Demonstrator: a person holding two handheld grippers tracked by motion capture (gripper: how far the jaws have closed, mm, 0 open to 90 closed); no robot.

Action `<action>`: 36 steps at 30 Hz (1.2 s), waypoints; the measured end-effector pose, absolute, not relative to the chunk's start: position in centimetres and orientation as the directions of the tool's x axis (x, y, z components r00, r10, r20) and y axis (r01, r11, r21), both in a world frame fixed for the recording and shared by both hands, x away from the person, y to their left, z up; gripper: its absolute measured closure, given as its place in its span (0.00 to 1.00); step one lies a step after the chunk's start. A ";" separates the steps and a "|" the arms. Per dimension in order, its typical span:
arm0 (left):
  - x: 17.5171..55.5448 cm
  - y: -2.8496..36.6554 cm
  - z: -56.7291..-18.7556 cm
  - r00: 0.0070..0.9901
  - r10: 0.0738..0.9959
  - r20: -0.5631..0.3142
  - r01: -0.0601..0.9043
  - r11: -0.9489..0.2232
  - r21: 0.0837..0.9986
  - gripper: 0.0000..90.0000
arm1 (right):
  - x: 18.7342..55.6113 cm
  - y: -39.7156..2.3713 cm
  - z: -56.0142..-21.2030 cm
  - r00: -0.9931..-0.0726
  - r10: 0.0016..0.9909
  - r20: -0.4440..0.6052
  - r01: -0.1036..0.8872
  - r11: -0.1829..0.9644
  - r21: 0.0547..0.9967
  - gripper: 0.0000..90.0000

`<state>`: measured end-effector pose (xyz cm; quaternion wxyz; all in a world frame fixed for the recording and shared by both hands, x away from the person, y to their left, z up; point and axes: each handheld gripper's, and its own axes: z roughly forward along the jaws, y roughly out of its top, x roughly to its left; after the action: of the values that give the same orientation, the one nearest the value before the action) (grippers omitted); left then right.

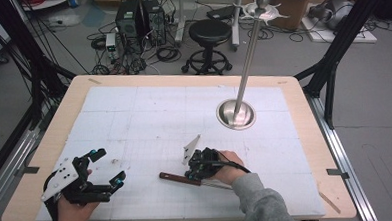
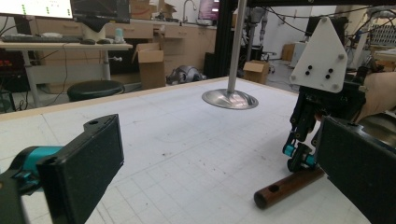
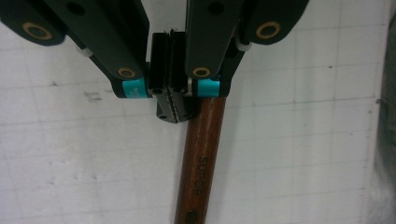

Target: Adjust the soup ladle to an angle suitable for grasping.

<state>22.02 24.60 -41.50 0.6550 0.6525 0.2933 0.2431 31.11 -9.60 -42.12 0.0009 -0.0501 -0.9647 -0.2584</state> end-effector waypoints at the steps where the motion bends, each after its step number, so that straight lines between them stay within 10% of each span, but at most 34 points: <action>1: 22.0 24.6 -41.5 0.710 0.701 -0.068 0.064 0.031 0.997 0.02 | 31.0 -9.5 -42.1 -0.996 0.084 0.033 0.089 0.861 0.501 1.00; 25: 22.1 24.5 -41.6 0.710 0.701 -0.068 0.068 0.028 0.997 0.02 | 28.2 -13.5 -38.5 -0.989 0.133 -0.057 0.061 0.739 0.671 0.99; 36: 22.2 24.3 -41.6 0.715 0.696 -0.069 0.074 0.023 0.997 0.02 | 27.3 -17.8 -37.7 -0.973 0.231 -0.018 0.137 0.633 0.762 0.54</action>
<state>22.22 24.27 -41.62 0.6524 0.6570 0.2931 0.2383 27.33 -17.82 -37.68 -0.0568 -0.1021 -0.9019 -0.4159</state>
